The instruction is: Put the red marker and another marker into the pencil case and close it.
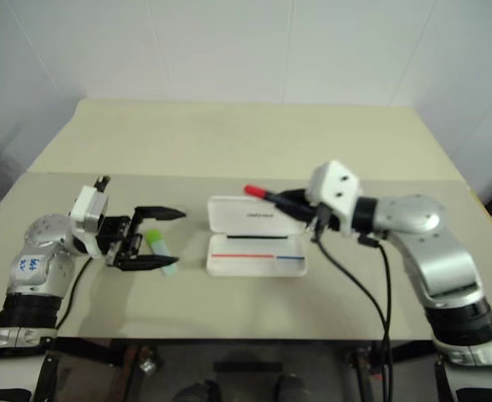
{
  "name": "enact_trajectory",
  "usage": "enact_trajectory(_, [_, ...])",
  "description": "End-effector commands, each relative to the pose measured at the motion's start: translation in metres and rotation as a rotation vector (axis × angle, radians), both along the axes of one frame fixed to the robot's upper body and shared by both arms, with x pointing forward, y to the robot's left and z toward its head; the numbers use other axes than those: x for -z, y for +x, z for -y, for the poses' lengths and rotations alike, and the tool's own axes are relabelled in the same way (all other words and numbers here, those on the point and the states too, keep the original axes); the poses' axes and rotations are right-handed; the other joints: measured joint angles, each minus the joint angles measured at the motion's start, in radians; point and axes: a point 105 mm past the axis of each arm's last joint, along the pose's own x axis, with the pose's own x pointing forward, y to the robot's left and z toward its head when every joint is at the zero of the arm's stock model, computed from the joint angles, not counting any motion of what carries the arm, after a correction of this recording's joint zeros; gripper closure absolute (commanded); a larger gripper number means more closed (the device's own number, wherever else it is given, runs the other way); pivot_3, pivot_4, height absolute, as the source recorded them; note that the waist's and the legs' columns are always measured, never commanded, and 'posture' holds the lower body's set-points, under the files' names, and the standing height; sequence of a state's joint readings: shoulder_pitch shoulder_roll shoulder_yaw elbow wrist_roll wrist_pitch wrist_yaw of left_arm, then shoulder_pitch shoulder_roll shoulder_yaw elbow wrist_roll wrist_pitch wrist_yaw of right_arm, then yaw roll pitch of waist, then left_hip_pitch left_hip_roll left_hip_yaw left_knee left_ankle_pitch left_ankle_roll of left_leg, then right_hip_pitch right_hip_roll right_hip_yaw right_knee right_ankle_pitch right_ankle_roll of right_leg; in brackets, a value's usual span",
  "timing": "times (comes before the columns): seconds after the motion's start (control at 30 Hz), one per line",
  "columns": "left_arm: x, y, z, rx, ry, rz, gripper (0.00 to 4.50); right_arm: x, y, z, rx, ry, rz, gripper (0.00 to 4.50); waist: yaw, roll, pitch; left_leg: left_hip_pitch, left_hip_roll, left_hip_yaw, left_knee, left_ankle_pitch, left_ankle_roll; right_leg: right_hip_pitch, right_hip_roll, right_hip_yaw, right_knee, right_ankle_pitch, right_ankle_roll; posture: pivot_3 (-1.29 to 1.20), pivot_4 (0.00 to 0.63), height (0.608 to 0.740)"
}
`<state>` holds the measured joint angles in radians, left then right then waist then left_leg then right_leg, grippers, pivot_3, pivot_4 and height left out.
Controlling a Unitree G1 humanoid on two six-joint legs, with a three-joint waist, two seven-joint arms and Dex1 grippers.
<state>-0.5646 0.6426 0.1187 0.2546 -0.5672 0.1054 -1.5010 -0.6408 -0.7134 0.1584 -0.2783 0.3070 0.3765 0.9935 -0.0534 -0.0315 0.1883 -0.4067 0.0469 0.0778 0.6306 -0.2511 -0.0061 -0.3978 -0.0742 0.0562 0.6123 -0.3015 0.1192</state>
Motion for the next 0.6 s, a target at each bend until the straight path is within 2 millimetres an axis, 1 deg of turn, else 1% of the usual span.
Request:
enact_trajectory(0.03, [-0.002,-0.012,-0.006,0.056,-0.001,0.028,0.00,0.006,0.001,-0.012,-0.069,-0.063,0.033,3.88,0.000,0.000,0.000,0.000,0.000,0.000,0.000,0.000,0.000,0.000,0.000,0.000,0.000,0.000,0.000,0.00,0.150,0.740])
enact_trajectory(0.17, [-0.001,-0.018,-0.013,0.045,-0.005,0.018,0.00,0.031,0.011,-0.024,-0.109,-0.150,0.031,3.88,0.000,0.000,0.000,0.000,0.000,0.000,0.000,0.000,0.000,-0.001,0.000,-0.001,0.000,0.000,0.000,0.00,0.150,0.740])
enact_trajectory(0.27, [0.001,-0.022,-0.021,0.028,-0.003,0.006,0.00,0.044,0.019,-0.030,-0.129,-0.194,0.039,3.88,-0.002,0.000,0.000,0.000,0.000,0.000,0.000,0.000,0.000,-0.002,-0.001,-0.001,0.001,0.000,0.000,0.00,0.150,0.740])
enact_trajectory(0.33, [0.002,-0.022,-0.024,0.013,0.000,0.002,0.00,0.050,0.025,-0.031,-0.130,-0.220,0.049,3.88,-0.002,0.000,0.000,0.000,0.000,0.001,0.000,0.000,0.000,-0.002,-0.001,-0.002,0.001,0.000,0.000,0.00,0.150,0.740])
enact_trajectory(0.43, [0.002,-0.023,-0.030,-0.004,0.001,-0.001,0.00,0.054,0.036,-0.032,-0.119,-0.251,0.077,3.88,-0.002,0.000,0.000,0.000,0.000,0.003,0.000,0.000,0.000,-0.004,-0.003,-0.005,0.004,0.000,0.000,0.00,0.150,0.740])
enact_trajectory(0.5, [0.002,-0.024,-0.032,-0.010,-0.004,-0.002,0.00,0.052,0.043,-0.034,-0.106,-0.245,0.088,3.88,-0.002,0.000,0.000,0.000,0.000,0.004,0.001,0.000,0.000,-0.005,-0.004,-0.008,0.005,0.000,0.000,0.00,0.150,0.740])
enact_trajectory(0.6, [0.001,-0.024,-0.033,-0.018,-0.005,-0.002,0.00,0.052,0.048,-0.034,-0.099,-0.245,0.098,3.88,-0.002,0.000,0.000,0.000,0.001,0.006,0.001,0.000,-0.001,-0.008,-0.004,-0.010,0.008,0.000,0.000,0.00,0.150,0.740])
